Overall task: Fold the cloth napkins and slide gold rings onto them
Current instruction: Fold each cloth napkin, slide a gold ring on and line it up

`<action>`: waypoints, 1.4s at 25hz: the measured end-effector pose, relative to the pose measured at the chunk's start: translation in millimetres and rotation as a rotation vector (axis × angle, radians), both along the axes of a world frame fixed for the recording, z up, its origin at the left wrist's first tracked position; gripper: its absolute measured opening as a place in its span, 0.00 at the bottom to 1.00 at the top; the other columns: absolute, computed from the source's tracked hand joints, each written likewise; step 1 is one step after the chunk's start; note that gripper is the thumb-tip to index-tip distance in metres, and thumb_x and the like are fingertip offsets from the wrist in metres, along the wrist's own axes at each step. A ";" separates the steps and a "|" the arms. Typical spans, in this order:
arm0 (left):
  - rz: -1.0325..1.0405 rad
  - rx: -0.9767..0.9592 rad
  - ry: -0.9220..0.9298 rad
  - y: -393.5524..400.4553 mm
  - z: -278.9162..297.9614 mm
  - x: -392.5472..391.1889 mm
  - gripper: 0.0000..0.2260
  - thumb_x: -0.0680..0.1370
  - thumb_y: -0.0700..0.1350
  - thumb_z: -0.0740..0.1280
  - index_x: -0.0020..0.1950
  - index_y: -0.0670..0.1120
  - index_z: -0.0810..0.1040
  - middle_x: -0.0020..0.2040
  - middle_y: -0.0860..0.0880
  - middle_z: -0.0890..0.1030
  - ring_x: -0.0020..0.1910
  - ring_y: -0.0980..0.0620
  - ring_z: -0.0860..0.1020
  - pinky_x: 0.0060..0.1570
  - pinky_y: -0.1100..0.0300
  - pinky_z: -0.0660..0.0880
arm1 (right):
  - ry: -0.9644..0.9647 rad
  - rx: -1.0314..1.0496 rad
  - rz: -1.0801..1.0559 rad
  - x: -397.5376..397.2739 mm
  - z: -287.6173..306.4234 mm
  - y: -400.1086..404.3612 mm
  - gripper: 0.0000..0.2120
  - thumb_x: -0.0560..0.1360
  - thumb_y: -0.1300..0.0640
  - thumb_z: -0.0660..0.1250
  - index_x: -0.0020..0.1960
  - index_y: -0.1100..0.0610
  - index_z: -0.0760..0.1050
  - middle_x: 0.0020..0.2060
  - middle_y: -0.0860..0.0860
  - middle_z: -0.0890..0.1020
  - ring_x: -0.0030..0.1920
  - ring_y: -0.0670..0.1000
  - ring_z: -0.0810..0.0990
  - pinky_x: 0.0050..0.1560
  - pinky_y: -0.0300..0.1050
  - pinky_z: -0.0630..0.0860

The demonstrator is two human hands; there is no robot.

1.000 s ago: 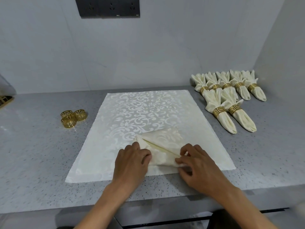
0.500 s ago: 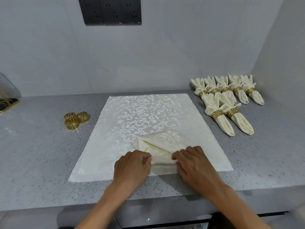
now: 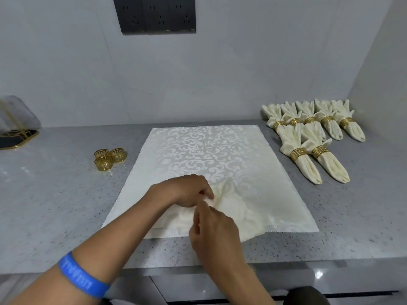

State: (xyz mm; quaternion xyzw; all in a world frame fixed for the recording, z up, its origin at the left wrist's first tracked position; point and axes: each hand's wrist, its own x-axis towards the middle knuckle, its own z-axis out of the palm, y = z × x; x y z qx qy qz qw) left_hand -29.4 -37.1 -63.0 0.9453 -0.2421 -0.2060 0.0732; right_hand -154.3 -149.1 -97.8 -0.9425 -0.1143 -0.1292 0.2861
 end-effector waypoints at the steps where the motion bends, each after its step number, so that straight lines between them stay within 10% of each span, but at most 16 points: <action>1: -0.002 -0.017 0.031 2.3 -2.4 2.7 0.14 0.80 0.44 0.60 0.60 0.55 0.80 0.54 0.58 0.79 0.52 0.57 0.77 0.59 0.55 0.74 | 0.073 0.039 0.019 4.8 0.0 6.8 0.05 0.74 0.57 0.67 0.48 0.53 0.72 0.32 0.46 0.76 0.30 0.47 0.70 0.29 0.35 0.62; 5: 0.102 -0.334 0.026 6.8 -25.3 -34.0 0.13 0.79 0.55 0.59 0.40 0.47 0.68 0.38 0.51 0.71 0.37 0.54 0.69 0.45 0.52 0.71 | -0.005 0.091 0.244 2.3 -6.3 -23.5 0.05 0.75 0.50 0.63 0.44 0.51 0.74 0.36 0.45 0.81 0.37 0.45 0.77 0.39 0.46 0.75; 9: 0.110 -0.152 -0.392 -1.6 -64.6 -81.7 0.24 0.82 0.59 0.50 0.75 0.51 0.64 0.58 0.51 0.72 0.55 0.51 0.69 0.55 0.56 0.68 | -0.064 -0.268 0.401 10.5 -14.0 -102.2 0.14 0.70 0.45 0.68 0.55 0.45 0.76 0.55 0.40 0.80 0.54 0.43 0.77 0.52 0.42 0.75; 12: 0.065 -0.108 -0.561 -0.1 -75.2 -75.5 0.29 0.81 0.59 0.44 0.78 0.48 0.61 0.60 0.50 0.72 0.56 0.48 0.72 0.55 0.54 0.69 | 0.069 -0.388 0.477 21.7 -11.8 -136.2 0.22 0.70 0.46 0.64 0.63 0.46 0.76 0.64 0.41 0.77 0.62 0.44 0.74 0.60 0.39 0.70; 19: 0.039 -0.228 -0.642 2.0 -80.7 -76.5 0.23 0.81 0.51 0.48 0.73 0.46 0.69 0.53 0.50 0.75 0.47 0.50 0.73 0.48 0.57 0.68 | -0.070 -0.380 0.506 32.5 -14.3 -125.5 0.09 0.73 0.53 0.60 0.48 0.51 0.78 0.47 0.45 0.79 0.49 0.47 0.75 0.50 0.46 0.72; 25: 0.112 -0.605 -0.513 12.4 -68.0 -84.2 0.15 0.82 0.53 0.54 0.45 0.49 0.77 0.39 0.56 0.76 0.39 0.55 0.72 0.41 0.60 0.67 | 0.059 -0.060 0.388 61.1 -6.8 -107.7 0.06 0.80 0.51 0.60 0.52 0.50 0.74 0.35 0.46 0.77 0.36 0.47 0.75 0.40 0.44 0.71; 35: -0.030 -0.537 -0.415 18.0 -65.3 -68.9 0.09 0.79 0.54 0.65 0.56 0.57 0.81 0.43 0.60 0.74 0.41 0.60 0.73 0.41 0.70 0.65 | 0.080 0.085 0.114 77.4 -27.0 -83.2 0.08 0.76 0.52 0.70 0.48 0.48 0.70 0.34 0.42 0.78 0.39 0.43 0.76 0.36 0.35 0.68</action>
